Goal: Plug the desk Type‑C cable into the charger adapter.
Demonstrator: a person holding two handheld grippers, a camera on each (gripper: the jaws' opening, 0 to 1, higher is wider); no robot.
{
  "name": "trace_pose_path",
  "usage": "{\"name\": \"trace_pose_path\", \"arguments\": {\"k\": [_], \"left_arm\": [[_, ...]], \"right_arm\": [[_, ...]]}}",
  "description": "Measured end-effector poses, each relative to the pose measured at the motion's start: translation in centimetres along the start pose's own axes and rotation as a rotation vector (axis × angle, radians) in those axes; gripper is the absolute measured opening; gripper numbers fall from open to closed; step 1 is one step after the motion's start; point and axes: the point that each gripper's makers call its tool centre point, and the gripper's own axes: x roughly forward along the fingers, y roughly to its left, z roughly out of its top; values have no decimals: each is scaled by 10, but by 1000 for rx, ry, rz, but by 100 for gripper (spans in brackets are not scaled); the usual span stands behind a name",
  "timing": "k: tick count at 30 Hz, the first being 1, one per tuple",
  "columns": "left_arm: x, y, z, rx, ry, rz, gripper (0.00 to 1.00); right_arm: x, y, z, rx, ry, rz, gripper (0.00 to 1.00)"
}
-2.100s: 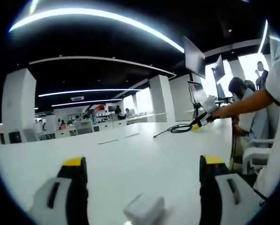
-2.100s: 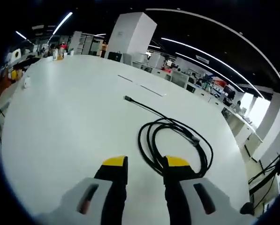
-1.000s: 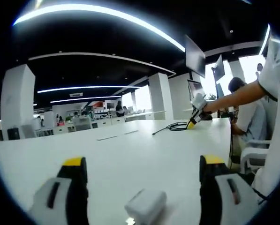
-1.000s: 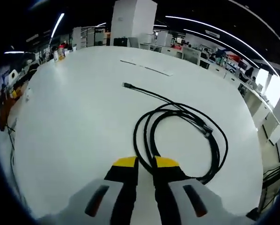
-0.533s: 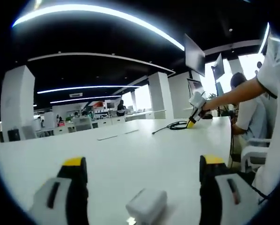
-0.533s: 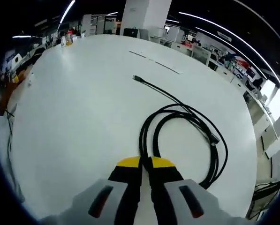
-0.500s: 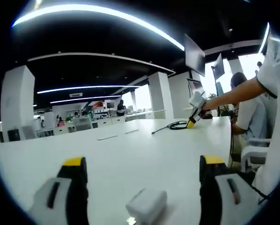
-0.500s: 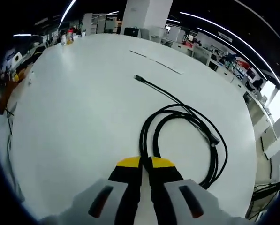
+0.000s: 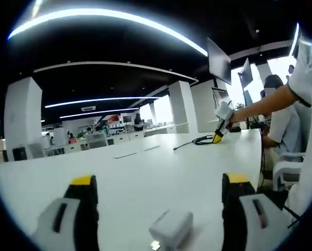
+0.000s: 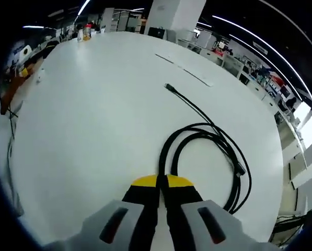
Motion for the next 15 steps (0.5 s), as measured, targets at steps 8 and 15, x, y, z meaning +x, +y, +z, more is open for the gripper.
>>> {"name": "trace_pose_path", "arguments": {"k": [8, 15], "left_arm": [[1, -2, 0, -9, 2, -11, 100], [1, -4, 1, -21, 0, -12, 100]], "right_arm": [[-4, 6, 0, 35, -17, -2, 2], [-7, 12, 0, 57, -40, 22, 1]]}}
